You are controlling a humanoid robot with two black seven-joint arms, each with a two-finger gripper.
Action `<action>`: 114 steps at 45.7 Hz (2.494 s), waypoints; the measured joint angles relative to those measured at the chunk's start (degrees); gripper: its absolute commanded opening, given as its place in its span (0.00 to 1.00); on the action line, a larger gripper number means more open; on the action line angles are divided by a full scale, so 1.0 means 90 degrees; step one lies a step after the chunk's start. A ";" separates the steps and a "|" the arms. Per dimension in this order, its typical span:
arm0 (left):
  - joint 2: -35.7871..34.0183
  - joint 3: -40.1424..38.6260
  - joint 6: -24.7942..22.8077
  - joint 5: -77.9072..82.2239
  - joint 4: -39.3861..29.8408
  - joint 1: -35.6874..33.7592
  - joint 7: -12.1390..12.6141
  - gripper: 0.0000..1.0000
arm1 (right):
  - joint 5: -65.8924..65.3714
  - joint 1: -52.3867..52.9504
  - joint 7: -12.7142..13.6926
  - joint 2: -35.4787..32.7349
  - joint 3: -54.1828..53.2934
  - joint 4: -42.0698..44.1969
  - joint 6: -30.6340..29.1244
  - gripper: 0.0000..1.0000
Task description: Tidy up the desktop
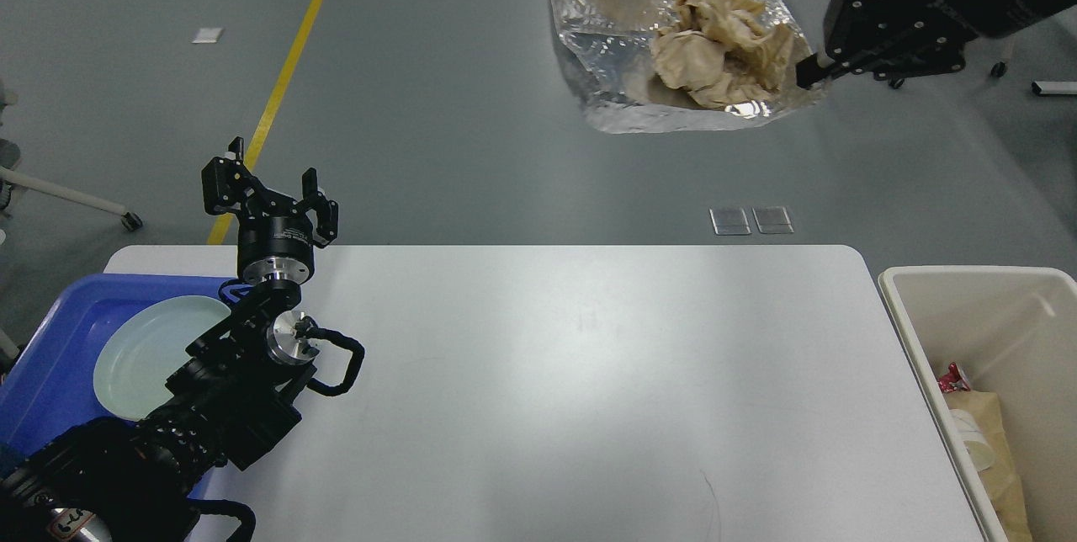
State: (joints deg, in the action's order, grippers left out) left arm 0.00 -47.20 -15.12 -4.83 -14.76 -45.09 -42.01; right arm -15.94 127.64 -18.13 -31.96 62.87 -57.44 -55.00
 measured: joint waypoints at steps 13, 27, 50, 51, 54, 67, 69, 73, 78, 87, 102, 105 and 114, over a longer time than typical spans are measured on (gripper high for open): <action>0.0000 0.0000 0.0000 0.0000 0.0000 0.0000 0.0000 1.00 | -0.0694 -0.2074 0.0003 -0.0334 0.0187 0.1747 0.0000 0.00; 0.0000 0.0000 0.0000 0.0000 0.0000 0.0000 0.0000 1.00 | -0.0770 -0.4261 0.0022 -0.0386 0.0200 0.3700 0.0000 0.00; 0.0000 0.0000 0.0000 0.0000 0.0000 0.0000 0.0000 1.00 | -0.0698 -0.7676 0.0048 -0.0383 0.0785 0.6293 0.0694 0.68; 0.0000 0.0000 0.0000 0.0000 0.0000 0.0000 0.0000 1.00 | -0.0688 -0.7825 0.0055 -0.0384 0.0869 0.6364 0.0920 0.83; 0.0000 0.0000 0.0000 0.0000 0.0000 0.0000 0.0000 1.00 | -0.0670 -0.8235 0.0067 -0.0390 0.1022 0.6543 0.1627 1.00; 0.0000 0.0000 0.0000 0.0000 0.0000 0.0000 0.0000 1.00 | -0.0473 -0.8373 0.0073 -0.0242 0.1048 0.6637 0.2210 1.00; 0.0000 0.0000 0.0000 0.0000 0.0000 0.0000 0.0000 1.00 | -0.0310 -0.8242 0.0073 -0.0182 0.1043 0.6637 0.2134 1.00; 0.0000 0.0000 0.0000 0.0000 0.0000 0.0000 0.0000 1.00 | 0.0069 -0.7942 0.0067 0.0014 0.1037 0.6637 0.1830 1.00; 0.0000 0.0000 0.0000 0.0000 0.0000 0.0000 0.0000 1.00 | 0.0412 -0.7293 0.0058 0.0392 0.1034 0.6637 0.1055 1.00; 0.0000 0.0000 0.0000 0.0001 -0.0001 0.0000 0.0000 1.00 | 0.0642 -0.5777 0.0016 0.1402 0.0887 0.6618 0.0030 1.00; 0.0000 0.0000 0.0000 0.0000 0.0000 0.0000 0.0000 1.00 | 0.2261 -0.4696 0.0088 0.3029 -0.0138 0.6902 -0.0002 1.00; 0.0001 0.0000 0.0000 0.0000 0.0000 0.0000 0.0000 1.00 | 0.2675 -0.4731 0.0126 0.3301 -0.0449 0.7135 -0.0002 1.00; 0.0000 0.0000 0.0000 0.0000 0.0000 0.0000 0.0000 1.00 | 0.3152 -0.4982 0.0206 0.3758 -0.1639 0.7343 0.0947 1.00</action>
State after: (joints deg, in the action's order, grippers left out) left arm 0.00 -47.20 -15.12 -4.83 -14.77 -45.09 -42.01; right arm 12.44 82.81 -16.27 1.86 48.12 8.65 -46.48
